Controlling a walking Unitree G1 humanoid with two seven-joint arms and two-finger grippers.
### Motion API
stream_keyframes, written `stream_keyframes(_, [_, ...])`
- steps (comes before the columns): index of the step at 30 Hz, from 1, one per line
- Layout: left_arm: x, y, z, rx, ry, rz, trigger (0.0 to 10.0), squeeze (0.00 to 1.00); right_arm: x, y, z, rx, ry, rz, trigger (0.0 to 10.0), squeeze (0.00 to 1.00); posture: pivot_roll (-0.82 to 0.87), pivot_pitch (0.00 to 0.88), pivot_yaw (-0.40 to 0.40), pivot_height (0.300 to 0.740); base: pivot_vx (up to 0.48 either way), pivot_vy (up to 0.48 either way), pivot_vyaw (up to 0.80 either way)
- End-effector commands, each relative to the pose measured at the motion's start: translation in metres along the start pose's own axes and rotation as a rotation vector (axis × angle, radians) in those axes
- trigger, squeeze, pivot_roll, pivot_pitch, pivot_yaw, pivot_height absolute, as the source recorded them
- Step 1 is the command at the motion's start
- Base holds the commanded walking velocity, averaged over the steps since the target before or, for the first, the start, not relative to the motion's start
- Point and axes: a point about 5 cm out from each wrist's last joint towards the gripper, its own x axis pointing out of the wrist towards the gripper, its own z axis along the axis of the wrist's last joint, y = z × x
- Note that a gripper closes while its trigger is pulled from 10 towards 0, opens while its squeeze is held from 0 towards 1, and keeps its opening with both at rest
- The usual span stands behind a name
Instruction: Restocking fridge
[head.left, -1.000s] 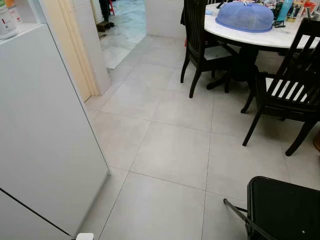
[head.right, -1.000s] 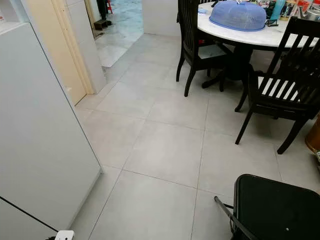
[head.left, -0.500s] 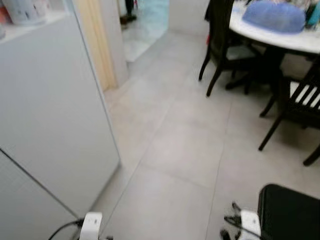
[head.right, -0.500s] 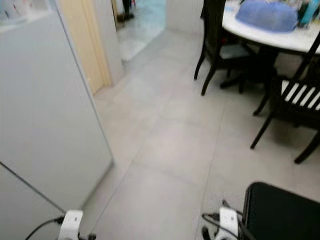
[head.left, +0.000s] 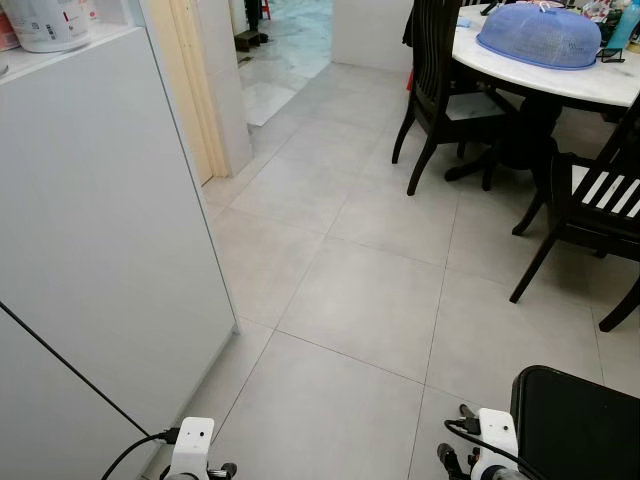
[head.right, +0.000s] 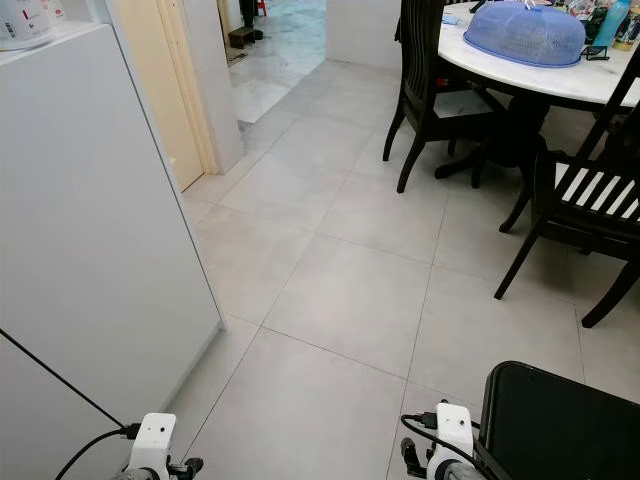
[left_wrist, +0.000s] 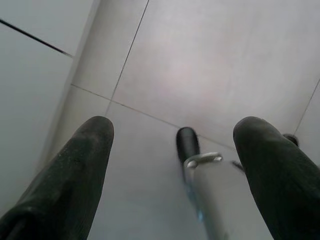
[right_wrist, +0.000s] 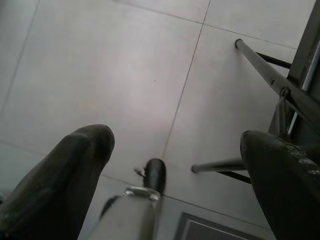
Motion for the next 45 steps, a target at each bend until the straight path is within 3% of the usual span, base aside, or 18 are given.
stream_keyframes(1, [-0.001, 0.0008, -0.0075, -0.034, 0.022, -0.001, 10.0, 0.0, 0.0001, -0.0003, 0.0044, -0.011, -0.017, 0.001, 10.0, 0.0, 0.05, 0.0, -0.037, 0.74, 0.0, 0.0, 0.8])
stream_keyframes(38, [-0.0011, 0.0018, -0.0093, -0.026, 0.035, 0.011, 10.0, 0.0, 0.0001, 0.0013, 0.0031, -0.038, -0.002, 0.032, 10.0, 0.0, 0.04, 0.0, -0.028, 0.74, 0.0, 0.0, 0.8])
stream_keyframes(45, [-0.0015, 0.0025, -0.0119, -0.033, 0.046, 0.017, 10.0, 0.0, 0.0, 0.0003, 0.0002, 0.003, -0.001, 0.004, 10.0, 0.0, 0.04, 0.0, -0.021, 0.74, 0.0, 0.0, 0.34])
